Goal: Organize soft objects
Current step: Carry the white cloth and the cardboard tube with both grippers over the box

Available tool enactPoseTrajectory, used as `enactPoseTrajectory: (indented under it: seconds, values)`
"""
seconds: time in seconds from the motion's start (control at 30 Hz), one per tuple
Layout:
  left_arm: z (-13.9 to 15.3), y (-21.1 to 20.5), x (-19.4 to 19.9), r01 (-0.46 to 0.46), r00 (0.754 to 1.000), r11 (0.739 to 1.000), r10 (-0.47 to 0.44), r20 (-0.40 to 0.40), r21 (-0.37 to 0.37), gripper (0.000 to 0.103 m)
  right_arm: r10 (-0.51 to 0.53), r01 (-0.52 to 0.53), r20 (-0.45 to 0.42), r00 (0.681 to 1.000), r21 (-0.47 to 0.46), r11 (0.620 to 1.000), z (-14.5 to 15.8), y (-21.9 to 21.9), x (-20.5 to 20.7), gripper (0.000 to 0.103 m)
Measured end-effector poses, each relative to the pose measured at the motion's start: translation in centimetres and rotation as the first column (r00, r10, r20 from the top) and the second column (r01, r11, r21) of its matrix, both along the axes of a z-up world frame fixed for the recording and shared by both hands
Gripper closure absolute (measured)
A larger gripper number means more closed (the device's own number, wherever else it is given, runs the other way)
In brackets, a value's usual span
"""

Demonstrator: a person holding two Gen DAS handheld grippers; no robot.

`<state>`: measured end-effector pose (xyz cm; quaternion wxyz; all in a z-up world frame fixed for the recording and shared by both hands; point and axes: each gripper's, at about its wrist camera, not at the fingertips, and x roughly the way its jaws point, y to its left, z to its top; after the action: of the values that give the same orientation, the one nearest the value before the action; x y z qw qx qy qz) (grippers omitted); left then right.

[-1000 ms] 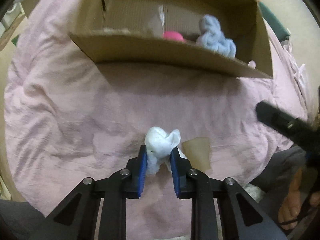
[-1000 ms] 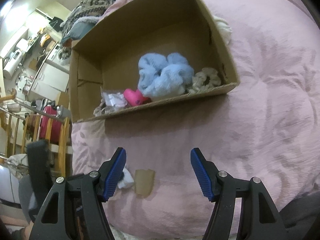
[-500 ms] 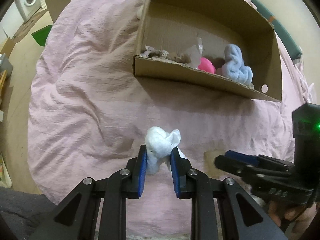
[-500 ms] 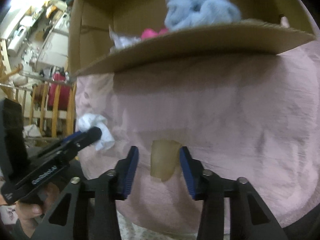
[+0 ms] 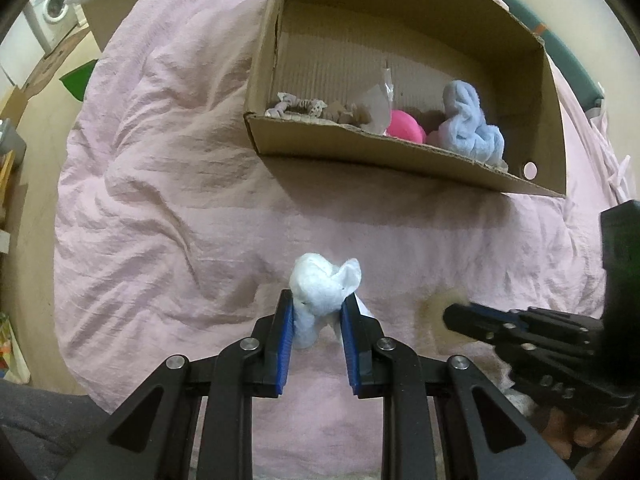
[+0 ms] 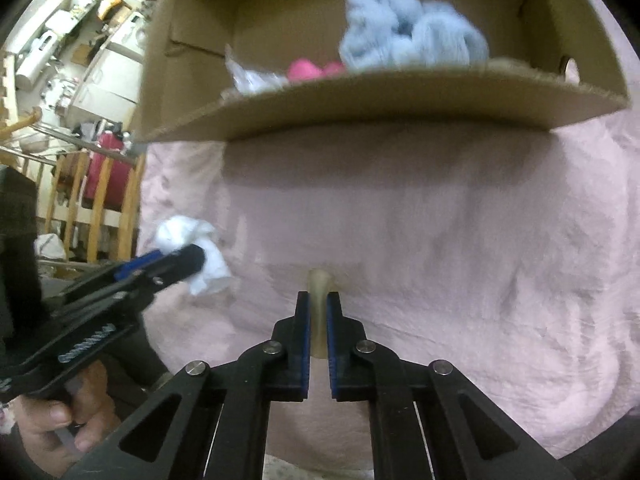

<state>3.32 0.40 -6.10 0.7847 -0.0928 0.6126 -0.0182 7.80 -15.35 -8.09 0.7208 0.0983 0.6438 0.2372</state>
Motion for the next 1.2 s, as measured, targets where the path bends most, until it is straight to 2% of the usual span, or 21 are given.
enactPoseTrajectory:
  seconds: [0.13, 0.23, 0.43, 0.73, 0.83, 0.93, 1.2]
  values:
    - [0.9, -0.2, -0.2, 0.0, 0.999, 1.0, 0.0, 0.04, 0.008, 0.083, -0.037, 0.03, 0.076, 0.996, 0.088, 0.996, 2.3, -0.9, -0.1, 0.095]
    - [1.6, -0.5, -0.3, 0.001, 0.997, 1.0, -0.003, 0.077, 0.018, 0.083, -0.058, 0.041, 0.146, 0.988, 0.116, 0.992, 4.1, -1.5, -0.2, 0.095]
    - [3.3, -0.2, -0.6, -0.018, 0.989, 0.999, 0.011, 0.146, 0.045, 0.083, -0.084, 0.062, 0.171, 0.982, 0.133, 0.989, 4.7, -2.4, -0.1, 0.095]
    - [5.1, 0.5, -0.7, -0.046, 0.972, 0.997, 0.029, 0.233, 0.066, 0.083, -0.125, 0.083, 0.265, 0.956, 0.164, 0.983, 7.1, -2.9, -0.2, 0.095]
    - [7.0, 1.0, -0.8, -0.059, 0.957, 0.996, 0.039, 0.288, 0.063, 0.083, -0.15, 0.109, 0.288, 0.946, 0.153, 0.982, 8.6, -3.7, -0.2, 0.095]
    - [9.3, 0.8, -0.2, -0.038, 0.939, 0.996, 0.007, 0.344, 0.084, 0.083, -0.173, 0.121, 0.337, 0.925, 0.17, 0.978, 10.8, -4.7, -0.2, 0.095]
    - [13.0, 0.2, 3.3, 0.004, 0.904, 0.993, -0.055, 0.425, 0.119, 0.082, -0.2, 0.144, 0.44, 0.875, 0.158, 0.977, 14.1, -6.5, 2.7, 0.095]
